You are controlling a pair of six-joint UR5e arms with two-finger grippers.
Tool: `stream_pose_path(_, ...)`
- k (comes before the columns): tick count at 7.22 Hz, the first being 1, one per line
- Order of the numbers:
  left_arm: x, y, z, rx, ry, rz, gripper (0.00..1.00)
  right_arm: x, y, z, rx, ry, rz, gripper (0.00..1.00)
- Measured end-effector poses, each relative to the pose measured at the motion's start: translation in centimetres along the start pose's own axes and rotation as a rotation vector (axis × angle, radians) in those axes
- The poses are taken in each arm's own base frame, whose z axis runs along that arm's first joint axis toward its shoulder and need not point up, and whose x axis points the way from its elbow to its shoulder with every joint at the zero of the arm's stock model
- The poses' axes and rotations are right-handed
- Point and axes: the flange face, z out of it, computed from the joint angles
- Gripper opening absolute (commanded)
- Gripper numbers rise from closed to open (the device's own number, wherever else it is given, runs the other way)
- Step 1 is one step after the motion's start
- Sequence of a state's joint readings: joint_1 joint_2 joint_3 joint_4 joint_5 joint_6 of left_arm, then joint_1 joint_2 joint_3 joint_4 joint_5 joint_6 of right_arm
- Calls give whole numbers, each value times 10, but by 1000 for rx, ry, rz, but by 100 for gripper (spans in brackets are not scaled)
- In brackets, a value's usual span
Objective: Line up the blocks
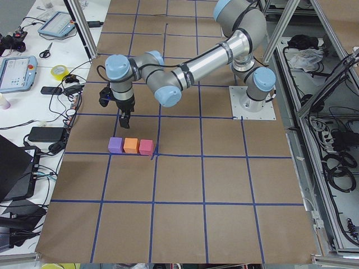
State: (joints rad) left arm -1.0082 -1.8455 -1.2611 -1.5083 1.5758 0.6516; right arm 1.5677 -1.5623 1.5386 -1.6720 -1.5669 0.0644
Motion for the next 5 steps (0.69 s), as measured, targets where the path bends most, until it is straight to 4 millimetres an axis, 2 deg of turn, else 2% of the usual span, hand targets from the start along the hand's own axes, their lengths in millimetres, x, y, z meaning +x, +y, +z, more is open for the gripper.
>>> stream_pose_path(1,17,20,-23,7,6,-1,100,0,0,1,-1,0,1,100)
stream_pose_path(2,34,40,-33,2,16,-6,100,0,0,2,-3,0,1,100)
stream_pose_path(3,53,51,-36,1,31,-11,100,0,1,2,-4,-1,1,100)
stream_pose_path(4,80,51,-41,15,48,-8,100,0,1,2,-5,-2,1,100)
stream_pose_path(5,118,43,-45,28,65,-22,100,0,1,4,-9,-3,2,100)
